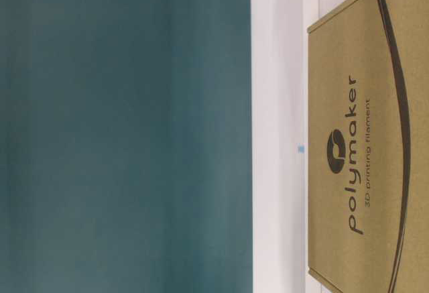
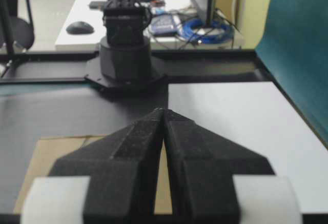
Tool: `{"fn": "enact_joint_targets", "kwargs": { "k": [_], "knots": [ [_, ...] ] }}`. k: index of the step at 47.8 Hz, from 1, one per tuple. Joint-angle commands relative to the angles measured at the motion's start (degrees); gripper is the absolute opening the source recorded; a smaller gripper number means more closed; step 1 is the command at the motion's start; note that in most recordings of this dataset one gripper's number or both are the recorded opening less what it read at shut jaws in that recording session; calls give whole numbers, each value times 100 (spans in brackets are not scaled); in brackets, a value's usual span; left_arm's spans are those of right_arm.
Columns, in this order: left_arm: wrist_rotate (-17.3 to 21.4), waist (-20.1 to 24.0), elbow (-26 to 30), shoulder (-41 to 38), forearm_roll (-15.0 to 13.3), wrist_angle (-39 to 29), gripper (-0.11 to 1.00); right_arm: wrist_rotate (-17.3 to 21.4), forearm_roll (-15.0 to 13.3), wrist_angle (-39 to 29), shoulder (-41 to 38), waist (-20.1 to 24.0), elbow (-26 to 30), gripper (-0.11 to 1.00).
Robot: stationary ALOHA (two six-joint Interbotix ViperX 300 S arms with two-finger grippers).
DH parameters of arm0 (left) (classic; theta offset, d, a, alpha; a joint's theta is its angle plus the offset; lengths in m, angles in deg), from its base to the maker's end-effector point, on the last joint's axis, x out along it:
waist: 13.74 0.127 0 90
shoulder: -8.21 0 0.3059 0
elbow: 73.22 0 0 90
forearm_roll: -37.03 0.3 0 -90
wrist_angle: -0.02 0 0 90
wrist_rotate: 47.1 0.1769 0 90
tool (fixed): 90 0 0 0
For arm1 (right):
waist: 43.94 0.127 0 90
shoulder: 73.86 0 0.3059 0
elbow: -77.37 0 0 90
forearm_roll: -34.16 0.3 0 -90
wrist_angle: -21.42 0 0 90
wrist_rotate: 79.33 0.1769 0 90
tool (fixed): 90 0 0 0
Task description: Place the cardboard box on the stand after clamping it between your arms.
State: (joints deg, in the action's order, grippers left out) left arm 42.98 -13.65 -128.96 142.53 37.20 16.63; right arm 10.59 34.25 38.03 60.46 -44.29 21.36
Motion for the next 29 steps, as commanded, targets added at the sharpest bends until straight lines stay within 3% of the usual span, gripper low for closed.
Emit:
{"fn": "enact_joint_targets", "kwargs": {
  "k": [1,4,10,18,29],
  "knots": [
    [-193,-255,88,-70,237,-352,5,97,26,26,-114,176,70,2],
    [-413,-413,132,-105,229,-923,7,167,193,-255,-229,360,70,6],
    [-773,-571,158,-246,237,-1872,1,642,457,-1160,-571,606,70,0],
    [-914,-624,299,-536,237,-2760,1,1195,457,-1916,-1037,738,123,0],
    [-835,-633,431,-1354,246,-3349,1,1230,396,-2549,-1854,896,316,0]
  ]
}}
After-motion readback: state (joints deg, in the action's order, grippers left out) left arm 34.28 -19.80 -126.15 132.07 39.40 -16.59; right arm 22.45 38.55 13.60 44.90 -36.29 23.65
